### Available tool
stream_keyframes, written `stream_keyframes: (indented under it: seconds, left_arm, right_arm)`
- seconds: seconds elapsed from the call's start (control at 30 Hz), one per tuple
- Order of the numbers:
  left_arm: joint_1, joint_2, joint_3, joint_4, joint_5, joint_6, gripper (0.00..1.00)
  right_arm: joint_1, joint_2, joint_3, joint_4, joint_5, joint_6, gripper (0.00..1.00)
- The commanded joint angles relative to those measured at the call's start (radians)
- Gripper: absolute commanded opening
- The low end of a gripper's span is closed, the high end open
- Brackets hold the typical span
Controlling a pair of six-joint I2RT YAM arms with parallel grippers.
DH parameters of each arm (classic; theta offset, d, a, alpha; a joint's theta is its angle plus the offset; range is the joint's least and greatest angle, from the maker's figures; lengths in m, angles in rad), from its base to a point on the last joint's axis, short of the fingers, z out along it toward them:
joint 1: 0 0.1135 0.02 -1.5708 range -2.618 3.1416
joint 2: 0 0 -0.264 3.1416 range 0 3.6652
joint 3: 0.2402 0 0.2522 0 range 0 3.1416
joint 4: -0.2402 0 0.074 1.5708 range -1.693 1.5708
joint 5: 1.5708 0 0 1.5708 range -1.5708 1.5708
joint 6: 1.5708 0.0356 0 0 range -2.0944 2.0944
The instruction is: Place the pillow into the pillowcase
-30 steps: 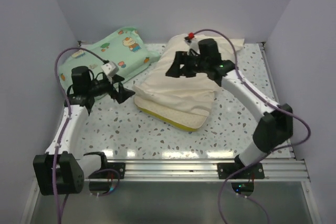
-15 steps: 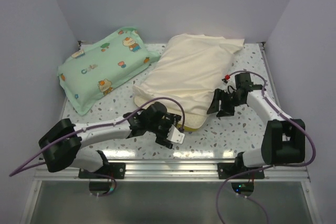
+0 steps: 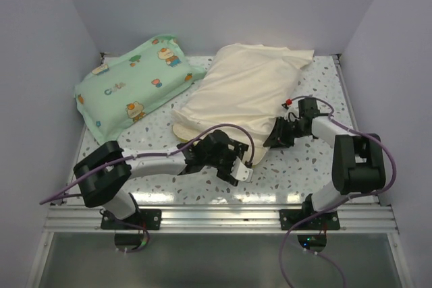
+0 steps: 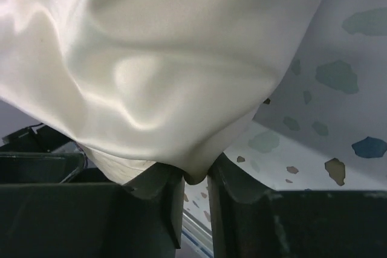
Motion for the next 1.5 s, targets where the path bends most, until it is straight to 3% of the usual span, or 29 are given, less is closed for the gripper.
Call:
stream_keyframes:
  seconds: [0.0, 0.1, 0.23, 0.27, 0.4, 0.43, 0.53, 0.63, 0.67, 0.7, 0.73, 0.93, 1.07, 1.13, 1.17, 1.27, 1.37, 1.47]
  left_arm:
    - [-0.010, 0.061, 0.069, 0.056, -0.006, 0.028, 0.94]
    - [-0.008, 0.101, 0.089, 0.062, -0.035, 0.020, 0.89]
    - [-0.004, 0.154, 0.100, 0.114, -0.087, -0.018, 0.74]
    - [-0.001, 0.163, 0.103, 0.127, -0.103, -0.026, 0.59]
    - [0.056, 0.195, 0.156, 0.072, -0.083, -0.095, 0.27]
    - [0.067, 0.197, 0.162, 0.031, -0.075, -0.107, 0.15]
    - [0.105, 0.203, 0.172, 0.009, -0.067, -0.158, 0.00]
    - [0.140, 0.217, 0.205, -0.005, -0.060, -0.241, 0.00]
    - [0.145, 0.221, 0.215, -0.004, -0.054, -0.268, 0.00]
    - [0.147, 0.221, 0.225, 0.000, -0.054, -0.279, 0.00]
    - [0.147, 0.221, 0.230, 0.003, -0.052, -0.284, 0.00]
    - [0.168, 0.207, 0.267, 0.039, -0.078, -0.400, 0.00]
    - [0.200, 0.186, 0.332, 0.098, -0.126, -0.619, 0.00]
    - [0.211, 0.171, 0.357, 0.182, -0.216, -0.734, 0.00]
    - [0.220, 0.174, 0.420, 0.187, -0.250, -0.841, 0.00]
    - [0.232, 0.212, 0.605, 0.133, -0.330, -0.966, 0.00]
    - [0.225, 0.227, 0.690, 0.159, -0.455, -0.867, 0.00]
    - [0.223, 0.243, 0.626, 0.268, -0.528, -0.723, 0.00]
  right_arm:
    - [-0.004, 0.020, -0.004, 0.085, -0.054, 0.025, 0.19]
    - [-0.004, -0.039, -0.009, 0.023, -0.058, 0.001, 0.00]
    - [-0.005, -0.125, 0.020, -0.089, -0.071, -0.042, 0.00]
    - [-0.005, -0.139, 0.025, -0.111, -0.068, -0.048, 0.00]
    - [-0.008, -0.211, 0.031, -0.192, -0.051, -0.094, 0.00]
    - [-0.010, -0.222, 0.031, -0.205, -0.046, -0.097, 0.00]
    - [-0.008, -0.238, 0.031, -0.206, -0.052, -0.094, 0.00]
    - [-0.010, -0.204, 0.033, -0.199, -0.074, -0.082, 0.19]
    - [-0.010, -0.196, 0.033, -0.193, -0.077, -0.076, 0.20]
    - [-0.010, -0.180, 0.033, -0.185, -0.091, -0.068, 0.04]
    - [-0.010, -0.170, 0.039, -0.179, -0.103, -0.070, 0.00]
    - [-0.010, -0.216, 0.045, -0.167, -0.175, -0.056, 0.00]
    - [-0.007, -0.271, 0.059, -0.127, -0.278, 0.039, 0.00]
    - [0.004, -0.305, 0.071, -0.065, -0.341, 0.097, 0.00]
    - [0.021, -0.319, 0.074, -0.035, -0.357, 0.170, 0.00]
    - [0.076, -0.351, 0.132, 0.060, -0.404, 0.283, 0.00]
    - [0.103, -0.371, 0.195, 0.169, -0.451, 0.414, 0.00]
    - [0.122, -0.402, 0.209, 0.316, -0.480, 0.562, 0.00]
